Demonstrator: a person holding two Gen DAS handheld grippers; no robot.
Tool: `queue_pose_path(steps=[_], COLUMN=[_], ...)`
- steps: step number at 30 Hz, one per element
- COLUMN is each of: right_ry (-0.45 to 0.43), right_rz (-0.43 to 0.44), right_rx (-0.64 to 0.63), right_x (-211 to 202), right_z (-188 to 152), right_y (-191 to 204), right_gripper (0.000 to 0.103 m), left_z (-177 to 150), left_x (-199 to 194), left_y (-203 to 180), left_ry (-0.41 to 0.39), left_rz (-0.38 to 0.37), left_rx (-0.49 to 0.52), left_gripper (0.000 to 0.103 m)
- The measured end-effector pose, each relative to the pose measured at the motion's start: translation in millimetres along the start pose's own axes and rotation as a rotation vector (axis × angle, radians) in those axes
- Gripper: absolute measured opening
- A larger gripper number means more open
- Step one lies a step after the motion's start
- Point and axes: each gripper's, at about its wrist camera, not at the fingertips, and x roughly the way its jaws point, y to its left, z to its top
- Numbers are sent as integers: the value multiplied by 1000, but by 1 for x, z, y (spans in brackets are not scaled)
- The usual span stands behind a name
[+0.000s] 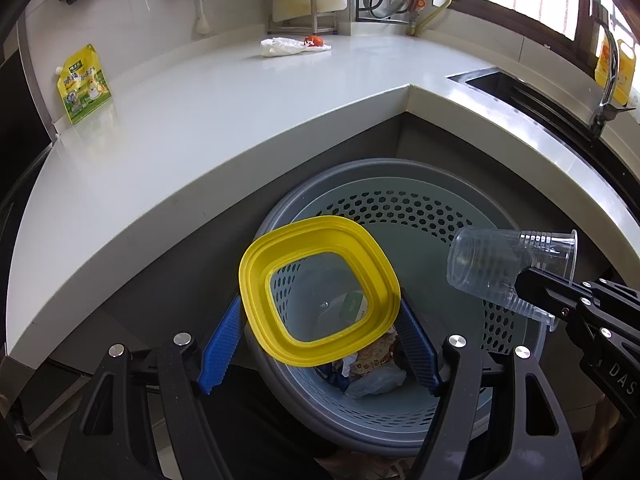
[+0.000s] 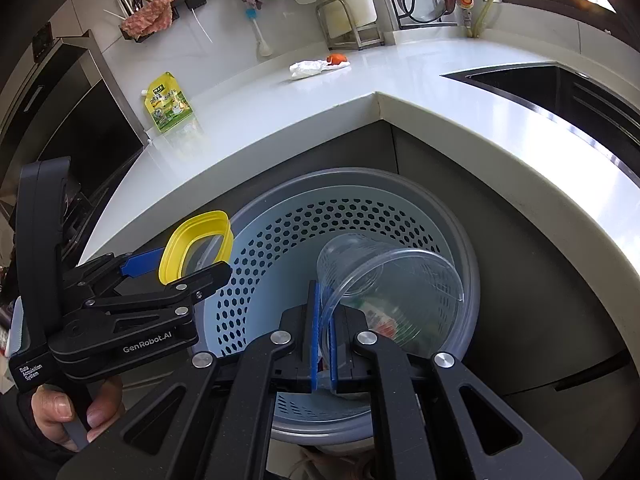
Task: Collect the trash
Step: 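Carry lid and cup over the basket and open both tools to drop them, then raise both open tools from the basket toward the countertop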
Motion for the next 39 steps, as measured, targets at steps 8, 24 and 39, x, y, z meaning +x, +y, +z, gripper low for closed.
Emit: queue_pose_path(steps=[8,24,39], right_ry=[13,-29,-87], right_rz=[0,-11,21], right_rx=[5,31,-3], right_x=[6,-6,-17], right_z=[1,1,18], right_y=[0,-5,5], right_gripper=[4,50,54], left_z=[-2,-3,19], left_x=[5,8,-13], left_y=[0,5,23], left_ry=[21,40,-42], left_rz=[-7,-17,17], left_rx=[-2,-39,-59], left_gripper=[72,83,94])
